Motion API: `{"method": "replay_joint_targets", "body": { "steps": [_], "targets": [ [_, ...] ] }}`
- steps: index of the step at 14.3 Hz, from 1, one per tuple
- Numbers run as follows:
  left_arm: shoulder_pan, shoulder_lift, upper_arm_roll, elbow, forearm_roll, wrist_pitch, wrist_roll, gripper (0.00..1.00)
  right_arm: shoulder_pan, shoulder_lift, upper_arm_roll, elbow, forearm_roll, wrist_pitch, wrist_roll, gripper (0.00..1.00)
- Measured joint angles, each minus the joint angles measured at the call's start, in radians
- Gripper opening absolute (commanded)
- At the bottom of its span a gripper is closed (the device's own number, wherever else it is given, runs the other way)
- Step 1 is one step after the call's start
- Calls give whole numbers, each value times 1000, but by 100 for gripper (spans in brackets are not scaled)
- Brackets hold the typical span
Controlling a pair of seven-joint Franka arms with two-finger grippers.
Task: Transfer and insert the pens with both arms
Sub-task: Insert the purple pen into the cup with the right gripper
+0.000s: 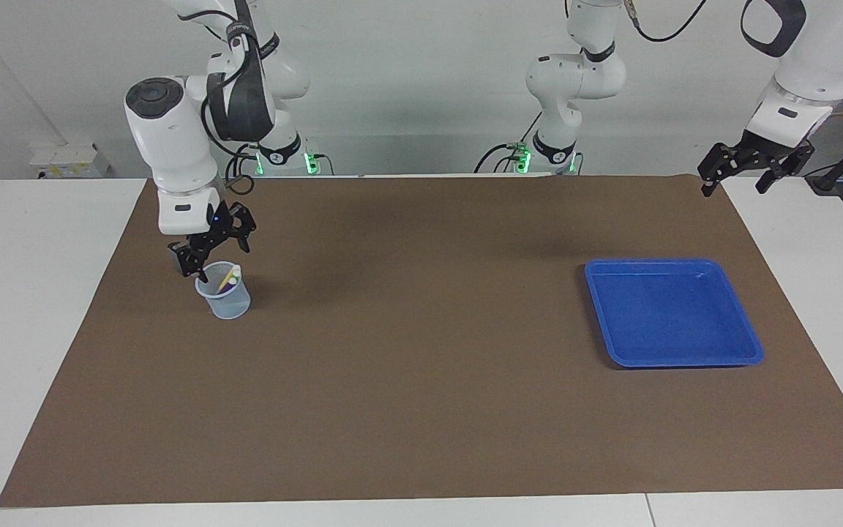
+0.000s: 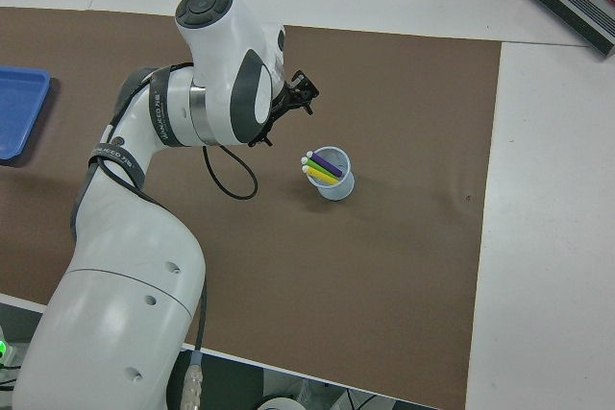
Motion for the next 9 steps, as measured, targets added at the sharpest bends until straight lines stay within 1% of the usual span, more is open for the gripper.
{"method": "replay_joint_targets", "body": {
  "steps": [3,5,7,9],
  "targets": [
    [5,34,-46,5,-1,1,0,100,5,-11,43,66,19,-156,193,100],
    [10,45,-89,5,-7,5,-11,100,7,-12,50,105,44,-233,272,100],
    [11,48,-105,5,-23,19,-27,100,6,-12,47,136,64,-282,311,100],
    [17,50,-133,5,-37,46,-94,100,5,-10,44,151,75,-282,365,100]
  ]
}}
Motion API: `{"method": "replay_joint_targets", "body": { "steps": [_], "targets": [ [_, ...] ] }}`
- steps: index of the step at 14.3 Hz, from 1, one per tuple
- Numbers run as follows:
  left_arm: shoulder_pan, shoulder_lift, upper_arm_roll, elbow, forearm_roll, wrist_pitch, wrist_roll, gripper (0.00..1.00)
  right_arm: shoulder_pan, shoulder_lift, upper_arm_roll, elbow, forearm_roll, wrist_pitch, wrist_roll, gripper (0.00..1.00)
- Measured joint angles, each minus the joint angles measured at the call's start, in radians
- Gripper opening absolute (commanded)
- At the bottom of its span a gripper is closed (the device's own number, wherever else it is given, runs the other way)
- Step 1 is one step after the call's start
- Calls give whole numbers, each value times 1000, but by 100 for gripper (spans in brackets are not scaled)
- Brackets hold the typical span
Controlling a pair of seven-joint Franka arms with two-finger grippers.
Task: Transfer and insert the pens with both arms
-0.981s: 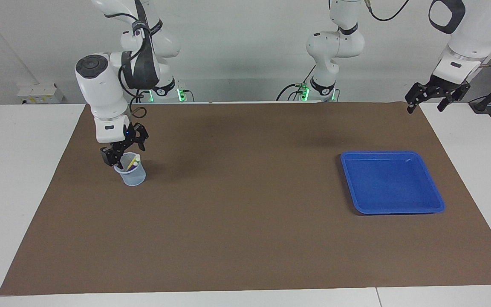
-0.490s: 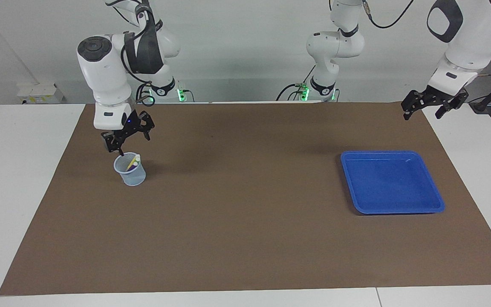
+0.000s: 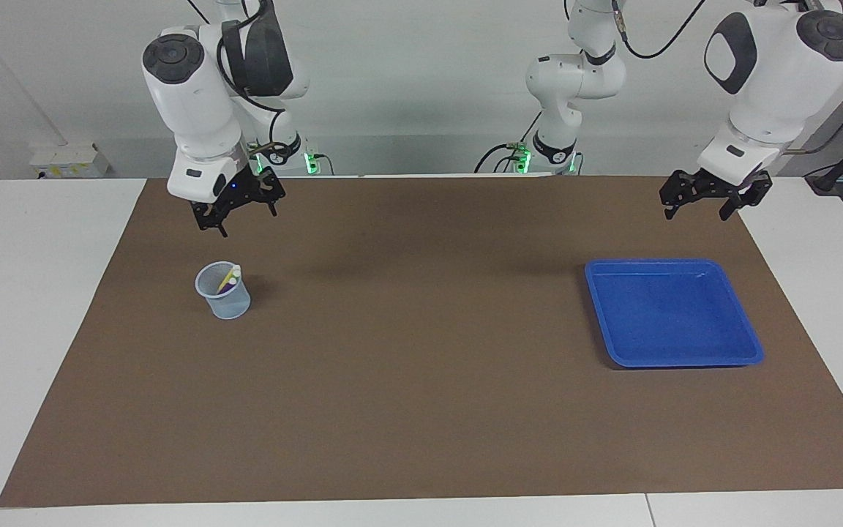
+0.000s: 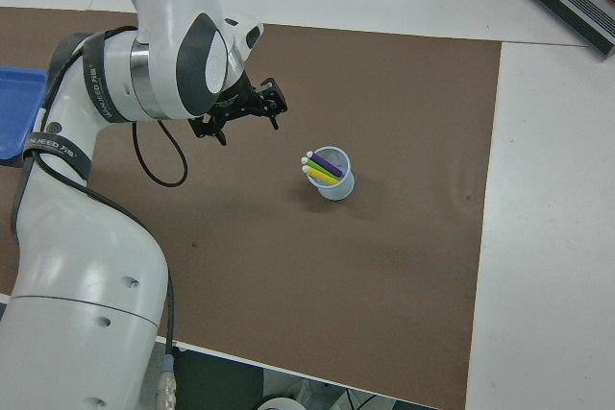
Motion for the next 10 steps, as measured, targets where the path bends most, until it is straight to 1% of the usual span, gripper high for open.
{"method": "replay_joint_targets", "body": {
  "steps": [2,4,6,8,10],
  "targets": [
    [0,3,-29,0,-2,9,-47,100,0,5,0,5,2,18,55,100],
    [2,7,-29,0,-2,9,-53,100,4,11,-1,5,3,35,67,100],
    [6,8,-24,0,-2,9,-51,100,37,19,-8,5,4,59,70,100],
    [15,8,-18,0,-2,9,-28,100,89,24,-41,5,3,61,79,100],
    [18,8,-9,0,-8,4,-4,100,132,24,-91,6,3,68,79,100]
  ]
}}
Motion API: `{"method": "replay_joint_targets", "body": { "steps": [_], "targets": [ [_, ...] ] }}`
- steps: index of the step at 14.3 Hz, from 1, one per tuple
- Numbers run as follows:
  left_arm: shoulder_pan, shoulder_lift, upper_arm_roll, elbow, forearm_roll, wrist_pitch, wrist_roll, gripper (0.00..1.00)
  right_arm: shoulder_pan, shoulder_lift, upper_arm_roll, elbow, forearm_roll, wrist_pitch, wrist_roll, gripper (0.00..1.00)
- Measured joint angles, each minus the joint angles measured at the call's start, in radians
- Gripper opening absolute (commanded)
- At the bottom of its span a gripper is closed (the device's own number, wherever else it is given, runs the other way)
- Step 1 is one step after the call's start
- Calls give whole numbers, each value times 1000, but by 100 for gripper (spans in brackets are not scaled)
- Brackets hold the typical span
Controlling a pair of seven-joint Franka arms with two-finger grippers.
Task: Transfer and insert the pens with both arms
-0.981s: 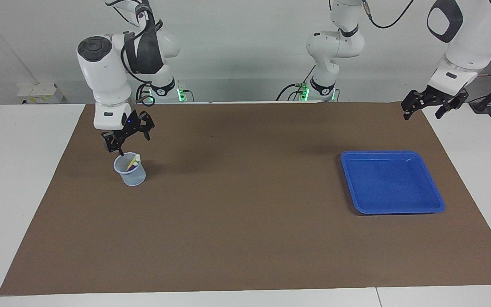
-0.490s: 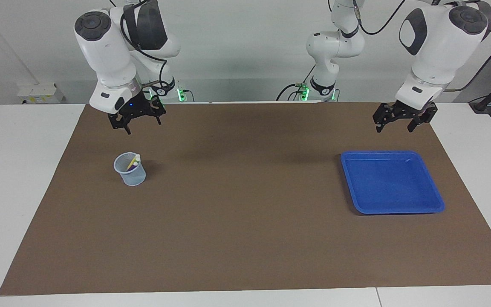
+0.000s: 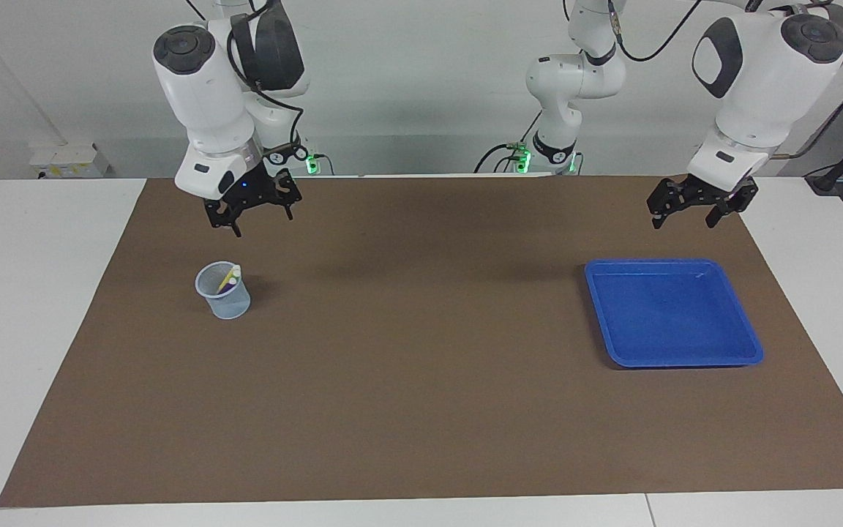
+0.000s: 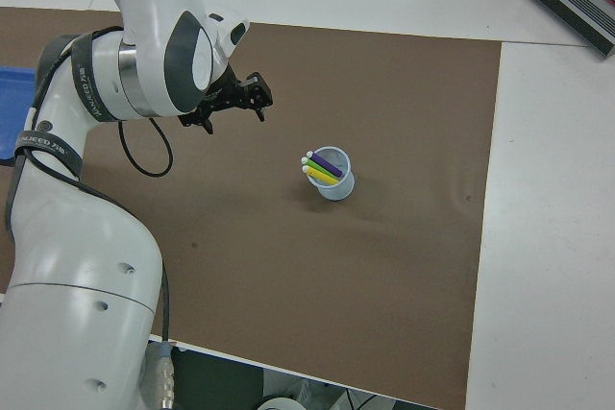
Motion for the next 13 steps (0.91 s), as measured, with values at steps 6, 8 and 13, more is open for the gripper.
{"method": "replay_joint_targets", "body": {
  "steps": [6,8,13],
  "targets": [
    [23,1,10,47,-101,-118,6,100,7,0,-20,1,0,6,0,100],
    [23,7,13,76,-101,-142,6,100,7,0,-21,2,0,6,4,100],
    [23,21,13,90,-101,-161,6,100,-7,0,-26,5,0,5,32,100]
  ]
}}
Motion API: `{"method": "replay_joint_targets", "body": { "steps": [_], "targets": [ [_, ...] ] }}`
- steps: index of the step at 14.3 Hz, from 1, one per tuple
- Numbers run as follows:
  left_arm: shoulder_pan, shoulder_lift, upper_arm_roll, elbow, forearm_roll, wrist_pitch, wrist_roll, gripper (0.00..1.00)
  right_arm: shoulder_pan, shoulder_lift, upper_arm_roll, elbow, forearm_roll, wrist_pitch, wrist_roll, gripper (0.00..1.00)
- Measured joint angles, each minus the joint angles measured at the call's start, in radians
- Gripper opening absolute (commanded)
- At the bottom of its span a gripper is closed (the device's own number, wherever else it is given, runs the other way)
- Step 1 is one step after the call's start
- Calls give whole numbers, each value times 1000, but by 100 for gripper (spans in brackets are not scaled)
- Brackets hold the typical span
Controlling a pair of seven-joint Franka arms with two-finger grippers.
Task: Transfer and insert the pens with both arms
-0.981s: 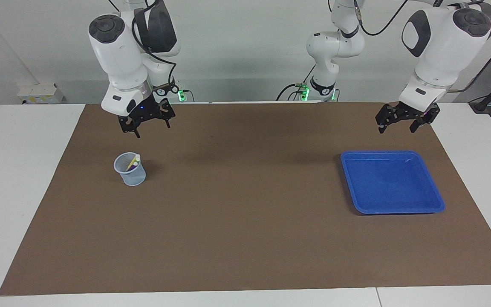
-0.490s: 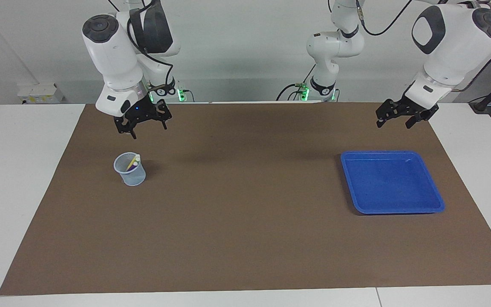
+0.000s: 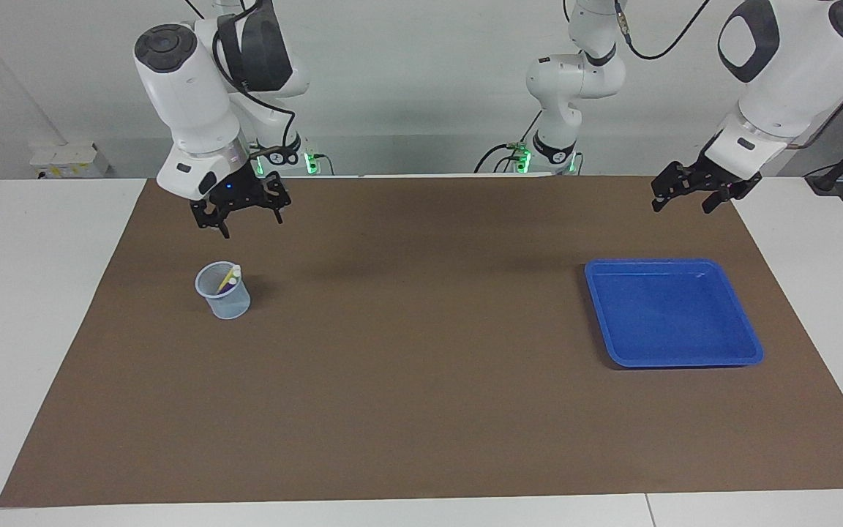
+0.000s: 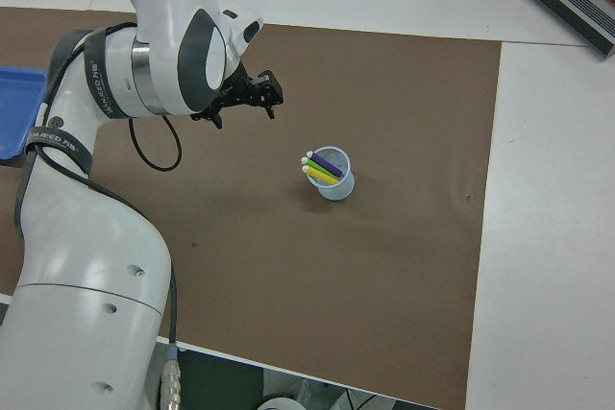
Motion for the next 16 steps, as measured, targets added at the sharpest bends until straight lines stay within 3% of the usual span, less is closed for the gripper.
{"method": "replay_joint_targets", "body": {
  "steps": [9,16],
  "targets": [
    [0,1,0,36,3,-10,3,100,-9,-3,-10,63,0,-92,33,100],
    [0,1,-2,41,27,-10,6,100,-4,-9,-90,163,1,-191,37,100]
  ]
}}
